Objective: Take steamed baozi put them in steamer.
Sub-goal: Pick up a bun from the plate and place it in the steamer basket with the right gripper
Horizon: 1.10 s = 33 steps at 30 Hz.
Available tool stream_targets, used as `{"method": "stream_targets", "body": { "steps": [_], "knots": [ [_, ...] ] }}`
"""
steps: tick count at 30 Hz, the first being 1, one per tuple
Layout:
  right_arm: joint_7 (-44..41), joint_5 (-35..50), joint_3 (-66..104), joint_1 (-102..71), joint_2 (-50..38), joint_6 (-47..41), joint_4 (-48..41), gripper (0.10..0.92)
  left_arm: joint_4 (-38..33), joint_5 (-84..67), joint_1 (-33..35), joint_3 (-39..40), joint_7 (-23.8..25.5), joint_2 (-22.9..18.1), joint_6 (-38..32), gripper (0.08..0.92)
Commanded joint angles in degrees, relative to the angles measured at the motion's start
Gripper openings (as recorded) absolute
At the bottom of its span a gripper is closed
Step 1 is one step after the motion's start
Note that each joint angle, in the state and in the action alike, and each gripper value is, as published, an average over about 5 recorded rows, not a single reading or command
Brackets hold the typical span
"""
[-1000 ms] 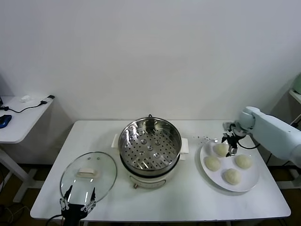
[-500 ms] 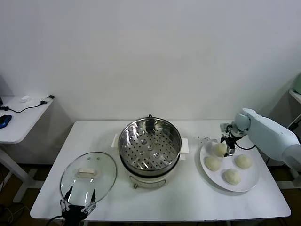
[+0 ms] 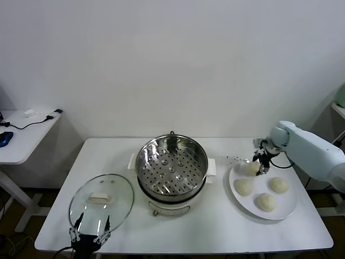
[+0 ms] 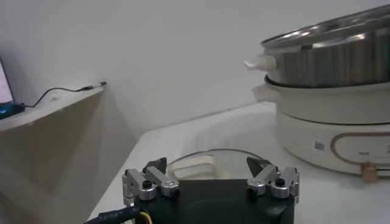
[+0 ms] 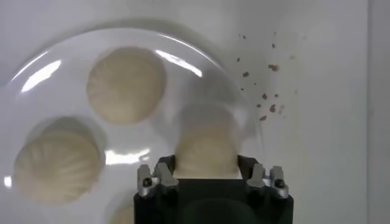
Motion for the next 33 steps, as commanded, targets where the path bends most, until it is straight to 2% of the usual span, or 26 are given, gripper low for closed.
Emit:
{"method": "stream_targets", "body": {
  "steps": [1, 7, 11, 14, 18, 23, 27, 33],
  "knots": [
    [-3.30, 6.38, -15.21, 25.99, -3.12, 5.08, 21.30, 0.670, -0.22, 0.13, -0.01, 0.26, -0.02, -0.01, 0.09, 0.823],
    [-6.17, 17.54, -18.07, 41.89, 5.35, 9.13, 36.88, 0.670, -1.10, 0.51, -0.05, 0.82, -0.02, 0.08, 0.22, 0.823],
    [-5.70, 16.19, -18.02, 40.91, 11.97, 14.57, 42.51, 0.670, -1.68, 0.52, 0.05, 0.85, -0.07, 0.10, 0.21, 0.823],
    [-4.14, 10.27, -19.07, 37.56, 16.26, 20.54, 43.28, 0.670, -2.21, 0.40, 0.20, 0.69, -0.09, 0.09, 0.23, 0.823],
    [-1.52, -3.20, -18.80, 31.35, 20.54, 29.85, 37.37, 0.670, -2.69, 0.13, 0.12, 0.21, -0.09, 0.01, 0.36, 0.823],
    [1.51, -16.80, -14.64, 21.29, 24.67, 37.43, 23.55, 0.670, -2.69, 0.05, -0.31, -0.05, -0.10, -0.32, 0.41, 0.823],
    [3.72, -20.70, -11.63, 15.77, 27.28, 39.96, 16.37, 0.670, -2.68, 0.16, -0.39, 0.07, -0.09, -0.71, 0.48, 0.823],
    [5.29, -22.99, -9.46, 11.00, 30.04, 40.97, 10.37, 0.670, -2.44, 0.39, -0.52, 0.21, -0.06, -0.84, 0.63, 0.823]
  ]
}}
